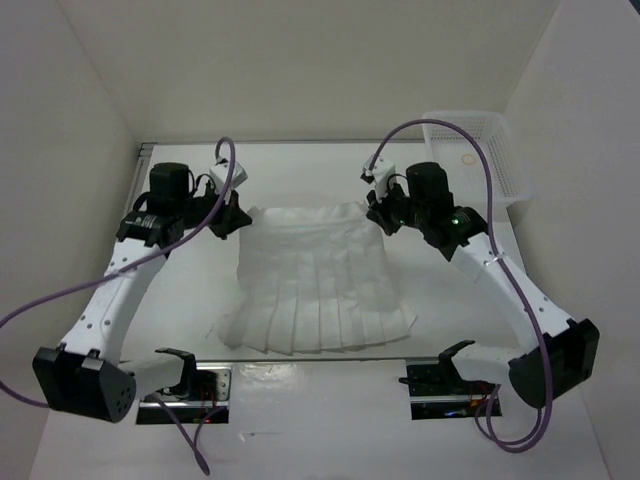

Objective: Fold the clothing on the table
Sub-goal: Flatten the skirt out

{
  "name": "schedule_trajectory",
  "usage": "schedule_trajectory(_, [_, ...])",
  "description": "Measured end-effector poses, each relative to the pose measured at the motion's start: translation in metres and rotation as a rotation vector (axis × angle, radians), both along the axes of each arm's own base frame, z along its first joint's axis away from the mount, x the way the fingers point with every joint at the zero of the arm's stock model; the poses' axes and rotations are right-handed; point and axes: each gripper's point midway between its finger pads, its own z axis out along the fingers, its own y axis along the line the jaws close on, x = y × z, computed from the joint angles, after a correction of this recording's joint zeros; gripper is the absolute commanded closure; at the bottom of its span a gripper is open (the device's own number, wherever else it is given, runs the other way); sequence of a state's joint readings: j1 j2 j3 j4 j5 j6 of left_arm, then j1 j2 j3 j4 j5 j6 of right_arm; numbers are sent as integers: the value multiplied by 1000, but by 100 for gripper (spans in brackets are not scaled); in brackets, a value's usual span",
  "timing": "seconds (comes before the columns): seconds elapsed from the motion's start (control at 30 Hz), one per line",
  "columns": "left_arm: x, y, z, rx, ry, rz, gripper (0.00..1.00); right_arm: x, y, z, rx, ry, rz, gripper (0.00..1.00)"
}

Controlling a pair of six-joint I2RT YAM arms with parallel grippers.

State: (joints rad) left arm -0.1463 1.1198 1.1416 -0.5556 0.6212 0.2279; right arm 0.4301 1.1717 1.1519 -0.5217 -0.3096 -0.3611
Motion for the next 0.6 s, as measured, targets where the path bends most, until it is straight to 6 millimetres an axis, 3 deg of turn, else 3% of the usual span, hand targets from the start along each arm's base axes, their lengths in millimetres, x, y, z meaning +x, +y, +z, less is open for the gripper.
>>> schedule_trajectory(0.3, [85,4,-44,27,99,71,100,69,2,-52,-124,15,-93,100])
schedule_trajectory(0.6, [152,10,-102,30,214,100,100,135,-1,-100,-165,48,-152,100])
